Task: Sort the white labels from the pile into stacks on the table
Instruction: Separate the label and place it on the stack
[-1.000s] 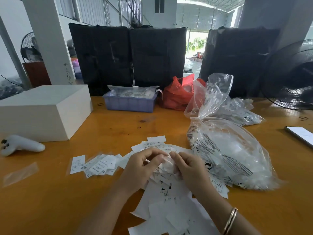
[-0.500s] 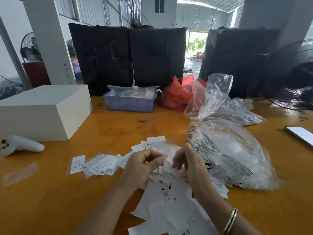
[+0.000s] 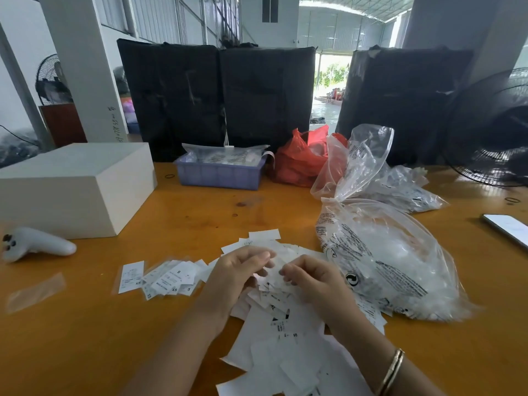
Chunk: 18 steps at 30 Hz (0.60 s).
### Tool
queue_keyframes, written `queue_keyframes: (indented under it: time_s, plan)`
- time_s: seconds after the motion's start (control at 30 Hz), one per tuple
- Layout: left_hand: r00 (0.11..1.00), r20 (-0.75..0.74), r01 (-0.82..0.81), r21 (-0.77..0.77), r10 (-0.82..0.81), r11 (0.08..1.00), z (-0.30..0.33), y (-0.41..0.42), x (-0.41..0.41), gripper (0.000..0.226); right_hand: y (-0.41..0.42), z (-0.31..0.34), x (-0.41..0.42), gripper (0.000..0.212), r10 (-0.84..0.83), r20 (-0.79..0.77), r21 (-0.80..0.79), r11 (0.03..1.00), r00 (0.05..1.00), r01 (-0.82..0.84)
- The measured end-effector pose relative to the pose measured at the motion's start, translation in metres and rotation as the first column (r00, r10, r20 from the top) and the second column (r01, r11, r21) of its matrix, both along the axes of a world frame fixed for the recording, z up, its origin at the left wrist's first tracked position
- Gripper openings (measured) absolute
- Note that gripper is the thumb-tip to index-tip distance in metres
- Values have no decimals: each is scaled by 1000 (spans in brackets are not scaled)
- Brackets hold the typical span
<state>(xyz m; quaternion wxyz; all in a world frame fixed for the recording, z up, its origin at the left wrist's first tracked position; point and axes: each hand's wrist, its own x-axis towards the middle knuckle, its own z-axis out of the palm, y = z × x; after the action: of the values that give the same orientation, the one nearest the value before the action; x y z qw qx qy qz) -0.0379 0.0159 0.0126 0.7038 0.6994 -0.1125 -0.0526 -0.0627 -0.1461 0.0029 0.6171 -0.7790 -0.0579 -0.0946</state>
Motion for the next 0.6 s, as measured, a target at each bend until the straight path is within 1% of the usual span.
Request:
queue_keyframes:
  time_s: [0.07, 0.13, 0.27, 0.37, 0.43, 0.5, 0.6]
  plan:
    - [998, -12, -56, 11, 57, 998, -1, 0, 2, 14, 0, 1, 0, 26, 24, -19, -8, 1000, 1000, -24]
    - [997, -21, -78, 37, 79, 996, -2, 0, 3, 14, -1, 1, 0, 26, 31, -31, 6, 1000, 999, -31]
    - [999, -7, -37, 38, 38, 999, -1, -2, 1, 31, -1, 1, -1, 22, 21, -23, 13, 1000, 1000, -20]
    - [999, 13, -53, 41, 52, 998, -2, -2, 2, 38, -1, 1, -1, 24, 6, -18, 14, 1000, 1000, -6]
    - [997, 33, -68, 39, 67, 997, -3, -1, 3, 38, -1, 1, -1, 24, 1, -12, 37, 999, 1000, 0]
    - [996, 65, -68, 55, 64, 996, -3, -1, 4, 36, -1, 1, 0, 20, 0, 0, 54, 999, 1000, 0]
    - [995, 73, -69, 44, 66, 997, -3, -2, 3, 37, -2, 0, 1, 21, -2, 6, 33, 999, 1000, 2]
